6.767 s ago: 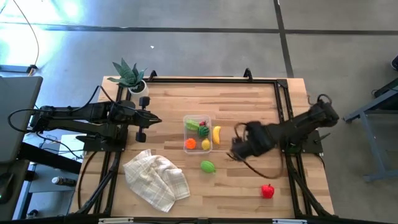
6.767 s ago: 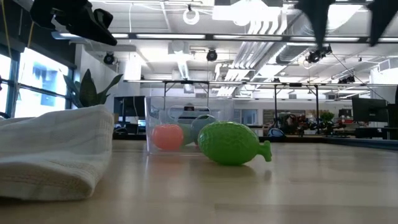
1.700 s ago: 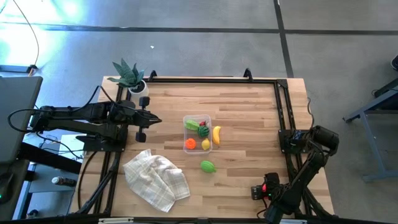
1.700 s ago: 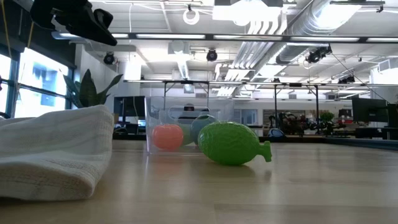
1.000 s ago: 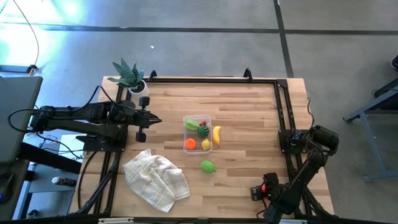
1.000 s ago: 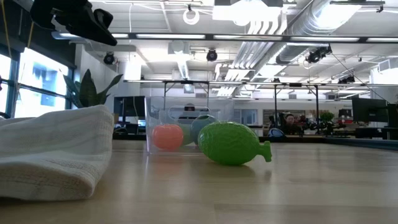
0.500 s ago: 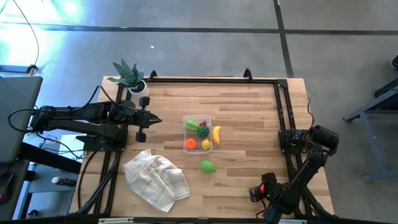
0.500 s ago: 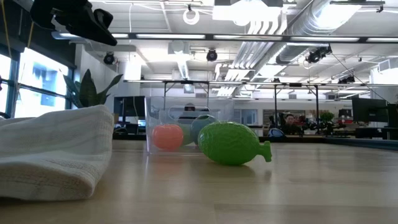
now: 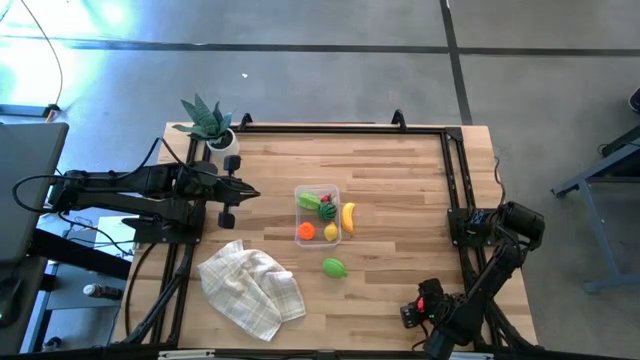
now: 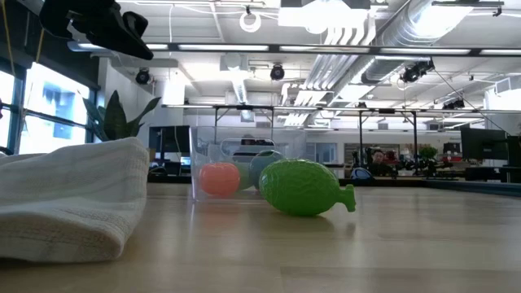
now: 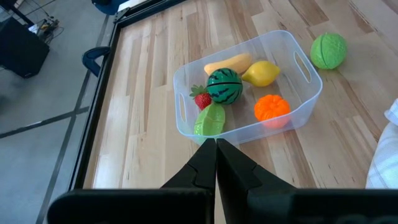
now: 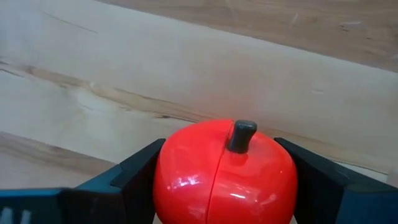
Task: Pick and placing Produce into tupperware
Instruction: Put the red apple into the transparent bin
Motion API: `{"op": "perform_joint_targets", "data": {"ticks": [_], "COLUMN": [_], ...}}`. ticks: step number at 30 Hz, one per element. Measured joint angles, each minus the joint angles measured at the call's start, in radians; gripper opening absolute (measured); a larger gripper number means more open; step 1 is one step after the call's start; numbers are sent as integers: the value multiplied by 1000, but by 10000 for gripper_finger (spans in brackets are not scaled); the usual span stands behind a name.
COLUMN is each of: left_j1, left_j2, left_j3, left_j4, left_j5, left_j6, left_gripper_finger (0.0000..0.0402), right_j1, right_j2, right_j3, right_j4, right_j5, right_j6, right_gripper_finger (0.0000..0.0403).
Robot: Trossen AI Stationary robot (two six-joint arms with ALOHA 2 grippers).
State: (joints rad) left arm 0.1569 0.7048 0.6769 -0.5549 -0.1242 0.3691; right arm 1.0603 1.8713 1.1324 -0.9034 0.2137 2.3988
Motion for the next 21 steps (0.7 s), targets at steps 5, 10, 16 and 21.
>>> {"op": "perform_joint_targets", "data": {"ticks": [5, 10, 16, 21], "left_j1": [0, 0, 0, 0], "left_j2": [0, 0, 0, 0], "left_j3": [0, 0, 0, 0], "left_j4": [0, 0, 0, 0], "left_j5": [0, 0, 0, 0], "left_j6": [0, 0, 0, 0], "left_gripper_finger": [3, 3, 3, 3], "right_j1": [0, -4, -41, -108], "right_j2": [0, -25, -72, -136], "right_j3": [0, 0, 0, 0], "right_j4": [26, 42, 22, 53], "right_j5": [73, 151, 177, 248], "right_j6": [-39, -70, -167, -351], "right_gripper_finger": [264, 264, 264, 264]}}
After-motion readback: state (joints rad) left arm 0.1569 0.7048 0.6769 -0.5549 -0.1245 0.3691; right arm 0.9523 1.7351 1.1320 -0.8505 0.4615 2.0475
